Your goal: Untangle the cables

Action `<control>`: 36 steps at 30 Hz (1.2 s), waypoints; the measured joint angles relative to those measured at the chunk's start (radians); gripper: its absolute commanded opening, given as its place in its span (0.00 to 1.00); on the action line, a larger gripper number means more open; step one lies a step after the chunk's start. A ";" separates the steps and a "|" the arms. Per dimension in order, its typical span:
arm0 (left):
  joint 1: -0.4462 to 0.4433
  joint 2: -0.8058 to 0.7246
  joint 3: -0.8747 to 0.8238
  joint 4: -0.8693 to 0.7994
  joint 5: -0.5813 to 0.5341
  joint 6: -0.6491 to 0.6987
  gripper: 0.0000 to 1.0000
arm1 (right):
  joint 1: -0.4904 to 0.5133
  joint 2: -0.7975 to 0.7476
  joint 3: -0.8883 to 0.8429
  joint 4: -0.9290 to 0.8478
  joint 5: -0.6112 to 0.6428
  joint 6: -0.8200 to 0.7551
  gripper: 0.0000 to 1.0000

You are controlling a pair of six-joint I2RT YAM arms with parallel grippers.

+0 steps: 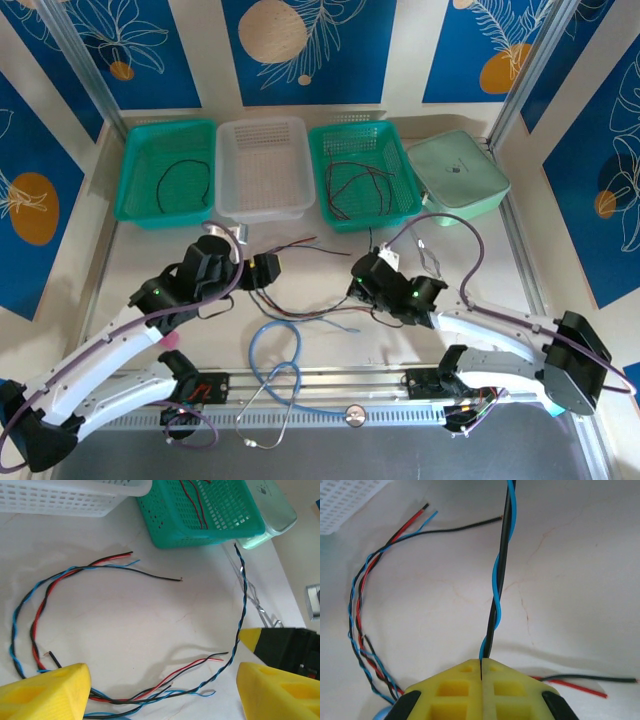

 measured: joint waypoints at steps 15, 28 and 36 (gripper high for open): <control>0.000 0.011 0.019 0.078 0.046 -0.034 0.77 | 0.120 -0.389 -0.163 0.091 0.029 -0.175 0.00; -0.032 0.092 -0.010 0.368 0.160 -0.153 0.66 | 0.019 -0.425 -0.238 0.420 -0.151 -0.467 0.00; -0.068 0.242 -0.010 0.551 0.229 -0.170 0.57 | 0.002 -0.327 -0.229 0.499 -0.281 -0.486 0.00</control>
